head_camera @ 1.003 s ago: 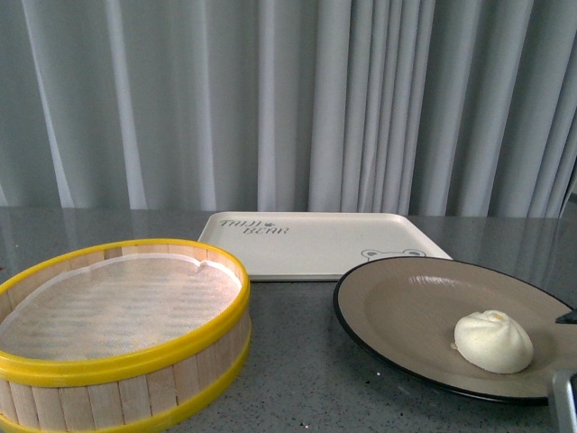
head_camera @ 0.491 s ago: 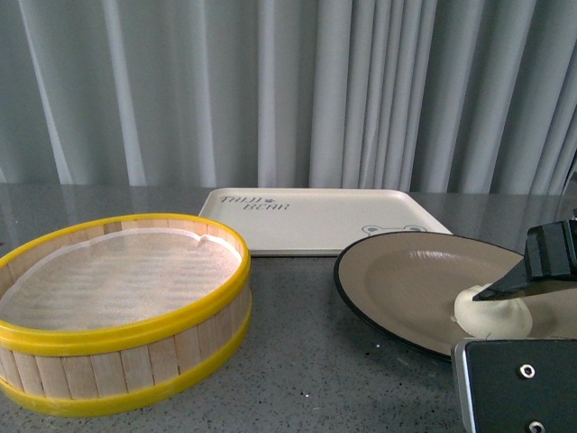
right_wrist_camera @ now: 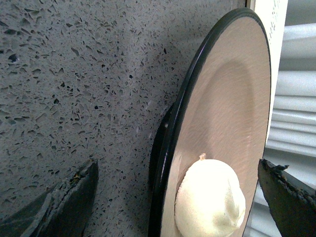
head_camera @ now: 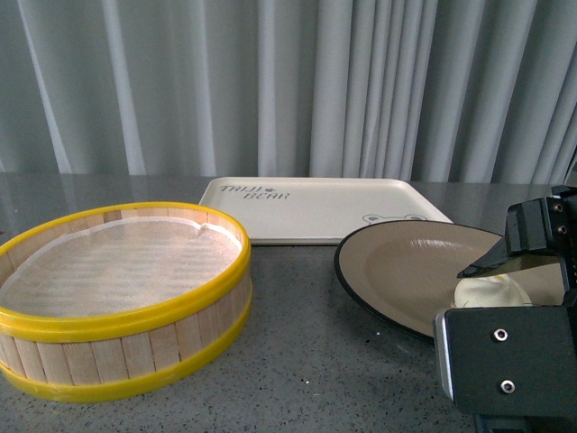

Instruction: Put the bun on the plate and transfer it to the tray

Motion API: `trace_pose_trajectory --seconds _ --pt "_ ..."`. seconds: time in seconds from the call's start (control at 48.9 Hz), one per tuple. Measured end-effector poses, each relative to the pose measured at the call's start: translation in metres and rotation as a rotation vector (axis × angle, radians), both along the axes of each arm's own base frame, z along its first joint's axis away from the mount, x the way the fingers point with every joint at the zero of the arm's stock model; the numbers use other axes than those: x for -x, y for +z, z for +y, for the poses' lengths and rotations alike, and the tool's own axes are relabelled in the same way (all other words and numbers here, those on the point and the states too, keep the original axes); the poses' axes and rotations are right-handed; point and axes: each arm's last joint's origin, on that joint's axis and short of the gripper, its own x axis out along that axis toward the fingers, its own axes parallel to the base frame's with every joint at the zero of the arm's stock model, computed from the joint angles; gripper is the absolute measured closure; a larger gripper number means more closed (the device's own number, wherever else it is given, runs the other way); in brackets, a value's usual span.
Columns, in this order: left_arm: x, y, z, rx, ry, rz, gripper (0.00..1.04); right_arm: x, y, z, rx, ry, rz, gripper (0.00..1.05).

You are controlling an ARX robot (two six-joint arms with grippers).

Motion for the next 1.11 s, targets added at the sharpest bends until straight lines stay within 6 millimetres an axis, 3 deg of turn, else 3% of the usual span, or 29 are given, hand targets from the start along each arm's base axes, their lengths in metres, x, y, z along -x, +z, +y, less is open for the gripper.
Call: trace_pose_trajectory --seconds 0.164,0.389,0.675,1.105 --pt "0.0 0.0 0.0 0.0 0.0 0.0 0.07 -0.004 -0.001 0.003 0.006 0.011 -0.004 0.11" --pt "0.0 0.0 0.0 0.0 0.0 0.0 0.07 -0.004 -0.007 0.007 0.014 0.028 0.016 0.57" --pt "0.0 0.0 0.0 0.0 0.0 0.0 0.07 0.002 -0.002 -0.002 0.049 0.023 -0.027 1.0" --pt "0.0 0.0 0.0 0.0 0.0 0.0 0.07 0.002 0.021 -0.012 0.036 0.027 -0.107 1.02"
